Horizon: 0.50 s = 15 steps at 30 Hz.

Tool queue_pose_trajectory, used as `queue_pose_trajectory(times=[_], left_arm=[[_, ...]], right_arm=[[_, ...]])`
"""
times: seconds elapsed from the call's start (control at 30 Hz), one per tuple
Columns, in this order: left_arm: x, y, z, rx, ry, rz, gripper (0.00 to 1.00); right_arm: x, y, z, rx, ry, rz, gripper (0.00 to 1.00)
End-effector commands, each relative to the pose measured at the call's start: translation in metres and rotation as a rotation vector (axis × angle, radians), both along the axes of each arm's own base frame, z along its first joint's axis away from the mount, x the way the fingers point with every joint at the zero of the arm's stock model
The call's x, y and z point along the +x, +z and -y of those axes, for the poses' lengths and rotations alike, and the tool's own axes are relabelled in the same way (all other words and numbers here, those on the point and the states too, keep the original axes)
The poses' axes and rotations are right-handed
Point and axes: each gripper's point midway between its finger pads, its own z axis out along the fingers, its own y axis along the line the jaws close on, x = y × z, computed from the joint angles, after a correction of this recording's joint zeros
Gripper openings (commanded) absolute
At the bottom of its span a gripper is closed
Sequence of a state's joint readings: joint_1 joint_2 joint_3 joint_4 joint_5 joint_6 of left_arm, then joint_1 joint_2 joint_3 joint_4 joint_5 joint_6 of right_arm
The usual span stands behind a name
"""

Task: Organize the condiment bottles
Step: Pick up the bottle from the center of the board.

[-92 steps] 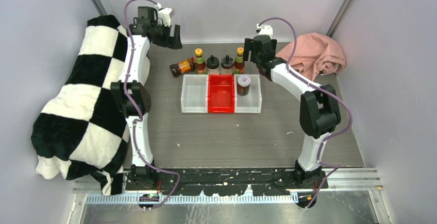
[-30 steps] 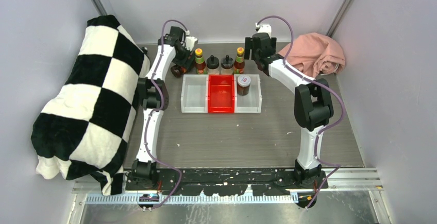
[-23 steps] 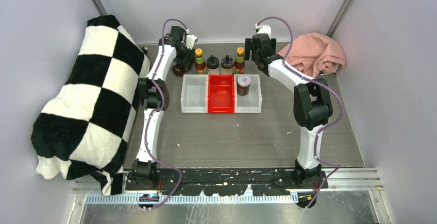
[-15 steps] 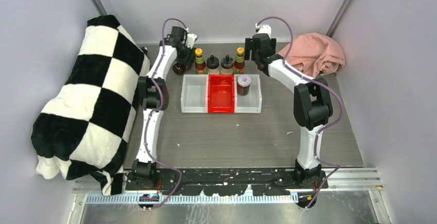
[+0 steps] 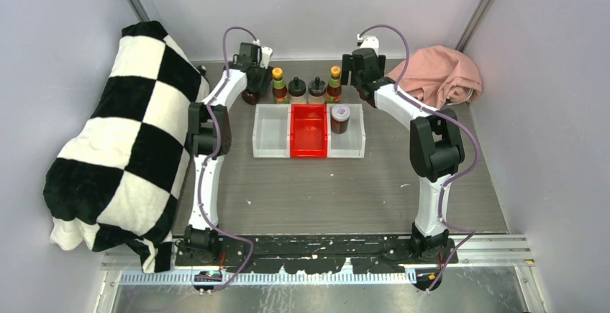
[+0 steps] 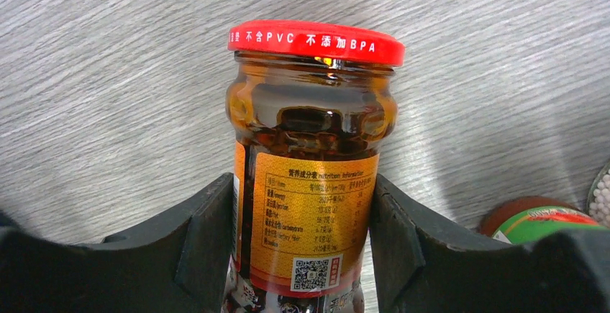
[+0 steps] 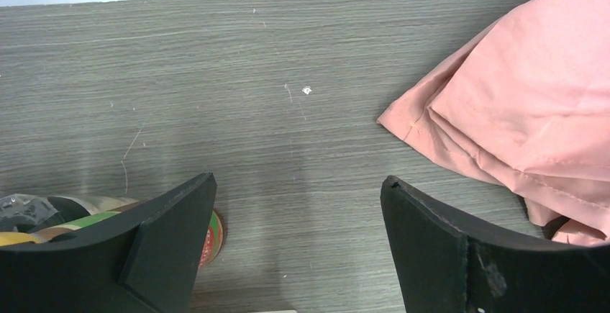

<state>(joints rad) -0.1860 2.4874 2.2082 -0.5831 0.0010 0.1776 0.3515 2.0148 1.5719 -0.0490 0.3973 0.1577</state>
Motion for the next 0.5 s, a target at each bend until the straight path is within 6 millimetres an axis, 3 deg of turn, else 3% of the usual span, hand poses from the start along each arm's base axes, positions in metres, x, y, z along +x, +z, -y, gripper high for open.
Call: queue_pose_trajectory(times=[0.0,0.47], left_arm=[[-0.001,-0.002,-0.001,0.011,0.051,0.020,0.00],[0.004,0.034,-0.010,0.007,0.123,0.118,0.00]], right_arm=[[0.002,0.033,-0.001,0.040,-0.001,0.082,0.90],[0.003,0.049,-0.001,0.049,0.001,0.125,0.91]])
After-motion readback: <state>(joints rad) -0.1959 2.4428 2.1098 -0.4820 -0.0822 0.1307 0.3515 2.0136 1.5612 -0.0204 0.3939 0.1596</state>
